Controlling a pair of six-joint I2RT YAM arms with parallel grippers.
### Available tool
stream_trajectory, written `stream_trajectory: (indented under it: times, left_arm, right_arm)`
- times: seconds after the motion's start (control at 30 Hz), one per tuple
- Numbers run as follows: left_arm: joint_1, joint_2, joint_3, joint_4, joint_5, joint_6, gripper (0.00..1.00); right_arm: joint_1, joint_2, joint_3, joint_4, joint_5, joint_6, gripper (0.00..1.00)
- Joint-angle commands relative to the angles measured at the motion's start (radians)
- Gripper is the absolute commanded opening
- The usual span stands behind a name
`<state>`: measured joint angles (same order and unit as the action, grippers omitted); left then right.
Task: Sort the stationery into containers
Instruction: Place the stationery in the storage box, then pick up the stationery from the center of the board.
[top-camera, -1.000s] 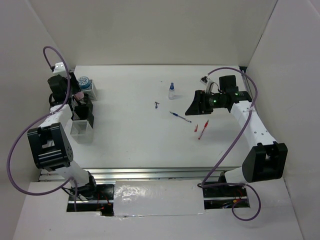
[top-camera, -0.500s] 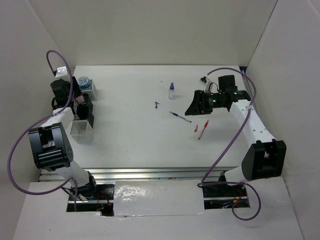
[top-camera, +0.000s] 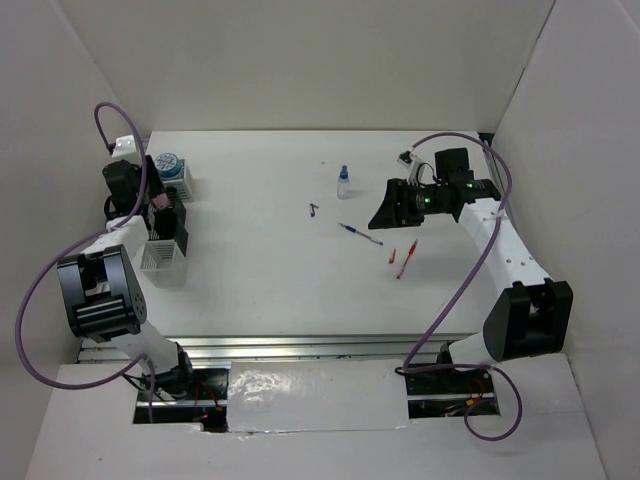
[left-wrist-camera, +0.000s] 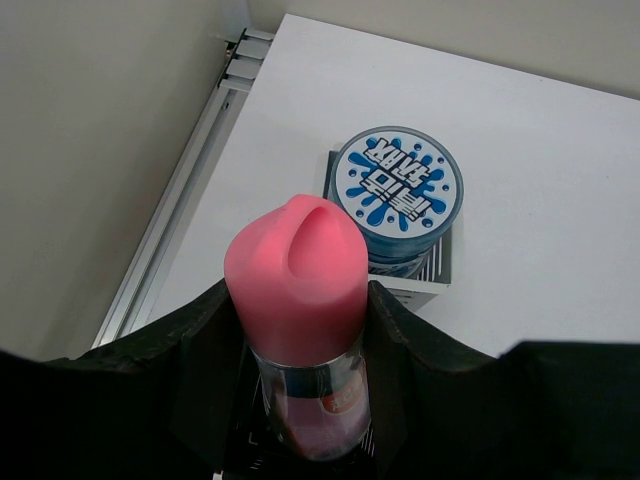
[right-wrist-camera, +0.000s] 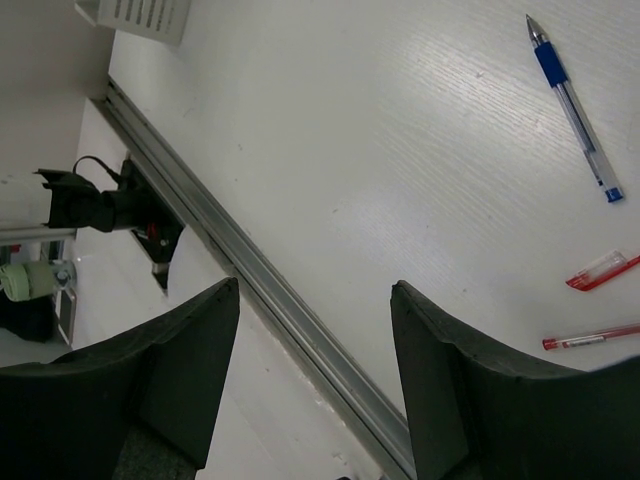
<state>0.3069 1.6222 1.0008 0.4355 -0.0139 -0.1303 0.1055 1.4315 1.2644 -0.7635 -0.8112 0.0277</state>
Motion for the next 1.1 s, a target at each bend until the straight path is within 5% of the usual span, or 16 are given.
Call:
stream_trajectory:
  times: [0.0, 0.33, 0.53, 0.67, 0.8, 1.07]
  left_arm:
    - [0.006, -0.012, 0.024, 0.065, 0.005, 0.005, 0.56]
    - [0.018, -0.079, 0.038, 0.0, 0.077, -0.014, 0.81]
    - [0.04, -0.186, 0.077, -0.089, 0.169, -0.067, 0.81]
    - [0.057, -0.264, 0.127, -0.225, 0.394, -0.066, 0.82]
    - [0.061, -0.352, 0.117, -0.308, 0.583, -0.071, 0.81]
    - [0.051, -0.421, 0.087, -0.382, 0.657, -0.114, 0.81]
  right_arm:
    - [0.01, -0.002, 0.043, 0.024, 0.018, -0.017, 0.69]
    - [0.011, -0.011, 0.041, 0.066, 0.056, 0.005, 0.7]
    - [0.016, -0.065, -0.051, 0.33, 0.17, 0.049, 0.7]
    - [0.054, -0.034, -0.095, 0.553, 0.283, 0.041, 0.7]
    - [0.089, 0.117, -0.037, 0.665, 0.346, 0.002, 0.71]
    - [0.131, 0.331, -0.016, 0.904, 0.357, -0.188, 0.74]
